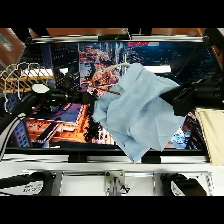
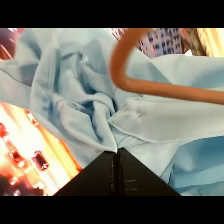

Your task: Fold the shirts.

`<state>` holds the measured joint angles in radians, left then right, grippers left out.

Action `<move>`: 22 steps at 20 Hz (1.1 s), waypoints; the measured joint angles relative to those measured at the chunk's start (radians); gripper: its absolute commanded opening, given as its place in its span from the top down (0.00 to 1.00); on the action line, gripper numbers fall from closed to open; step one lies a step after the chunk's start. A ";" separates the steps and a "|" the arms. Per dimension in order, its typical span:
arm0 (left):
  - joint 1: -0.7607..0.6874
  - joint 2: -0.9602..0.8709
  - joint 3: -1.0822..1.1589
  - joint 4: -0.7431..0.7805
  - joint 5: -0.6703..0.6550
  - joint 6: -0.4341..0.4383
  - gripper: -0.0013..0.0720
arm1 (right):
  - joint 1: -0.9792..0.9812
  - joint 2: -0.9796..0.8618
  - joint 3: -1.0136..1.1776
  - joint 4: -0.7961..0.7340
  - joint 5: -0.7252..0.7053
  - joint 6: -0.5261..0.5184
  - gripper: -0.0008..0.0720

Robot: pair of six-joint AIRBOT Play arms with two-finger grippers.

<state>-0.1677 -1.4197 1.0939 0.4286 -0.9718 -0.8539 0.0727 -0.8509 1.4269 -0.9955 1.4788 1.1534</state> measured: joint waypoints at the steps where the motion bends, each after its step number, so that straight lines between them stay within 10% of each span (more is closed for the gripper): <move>1: 0.022 0.006 0.000 0.011 -0.005 -0.008 0.92 | 0.000 0.000 0.000 0.024 -0.003 -0.006 0.89; 22: 0.227 0.073 0.154 0.048 -0.119 -0.032 0.92 | -0.001 0.001 0.000 0.086 0.029 -0.130 0.89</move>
<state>0.0593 -1.3468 1.2484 0.4763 -1.0904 -0.8864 0.0719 -0.8497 1.4273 -0.9096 1.5078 1.0237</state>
